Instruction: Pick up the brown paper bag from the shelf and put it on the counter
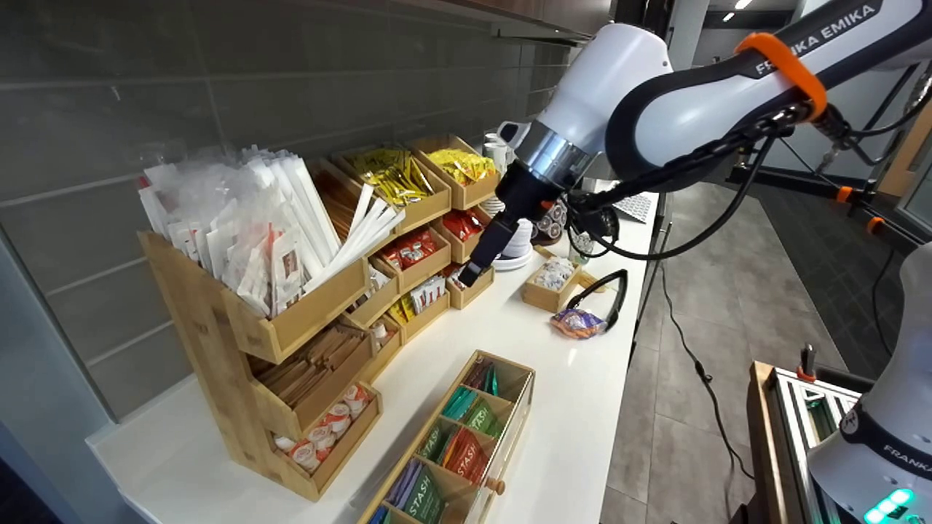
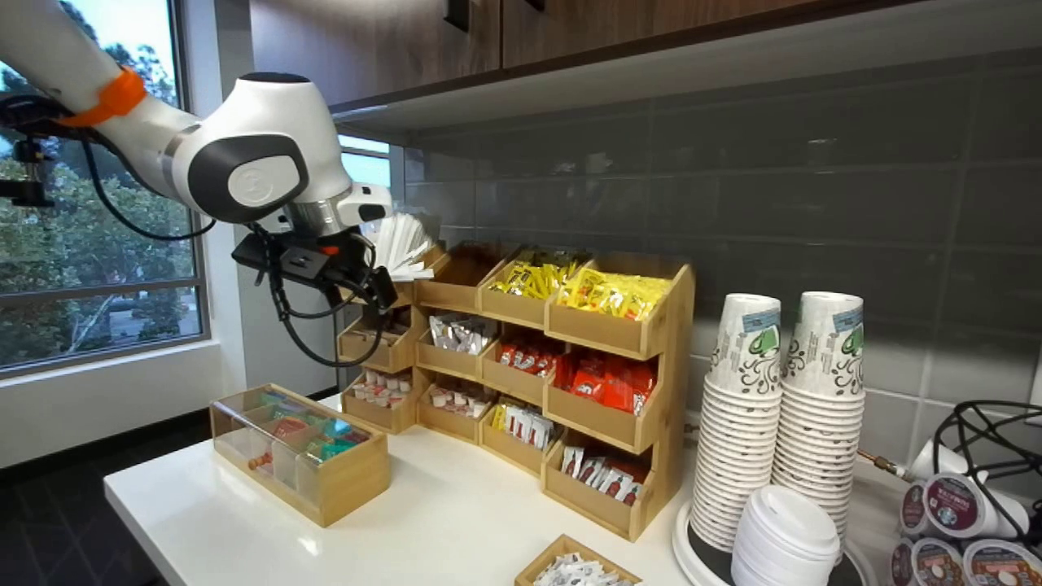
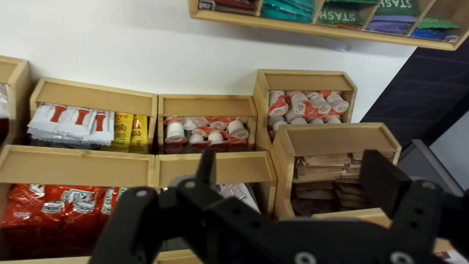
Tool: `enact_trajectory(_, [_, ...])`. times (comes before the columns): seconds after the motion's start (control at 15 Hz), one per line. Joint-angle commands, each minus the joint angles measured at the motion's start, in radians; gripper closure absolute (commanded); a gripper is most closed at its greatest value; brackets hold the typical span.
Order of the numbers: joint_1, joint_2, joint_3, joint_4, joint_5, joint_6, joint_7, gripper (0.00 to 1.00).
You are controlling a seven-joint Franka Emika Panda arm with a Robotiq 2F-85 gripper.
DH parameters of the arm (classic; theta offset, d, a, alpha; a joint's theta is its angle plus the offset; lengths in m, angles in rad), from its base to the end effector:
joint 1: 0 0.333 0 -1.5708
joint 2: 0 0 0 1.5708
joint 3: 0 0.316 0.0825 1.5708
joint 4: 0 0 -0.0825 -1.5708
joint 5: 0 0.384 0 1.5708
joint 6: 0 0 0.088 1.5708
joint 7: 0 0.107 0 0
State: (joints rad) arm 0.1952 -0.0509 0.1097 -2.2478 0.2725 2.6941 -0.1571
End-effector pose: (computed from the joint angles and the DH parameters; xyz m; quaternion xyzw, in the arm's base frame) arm 0.5305 0.1582 0.4414 -0.9588 -0.1190 -0.2370 0.1022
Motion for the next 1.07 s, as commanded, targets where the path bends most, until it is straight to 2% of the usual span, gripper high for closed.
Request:
enact_trajectory(0.0, [0.001, 0.100, 0.023, 0.111, 0.050, -0.018, -0.068, 0.00])
enact_trajectory(0.53, [-0.007, 0.255, 0.087, 0.281, -0.012, -0.058, -0.030, 0.00])
enact_trajectory(1.0, [0.003, 0.344, 0.096, 0.376, -0.116, -0.113, 0.008, 0.00])
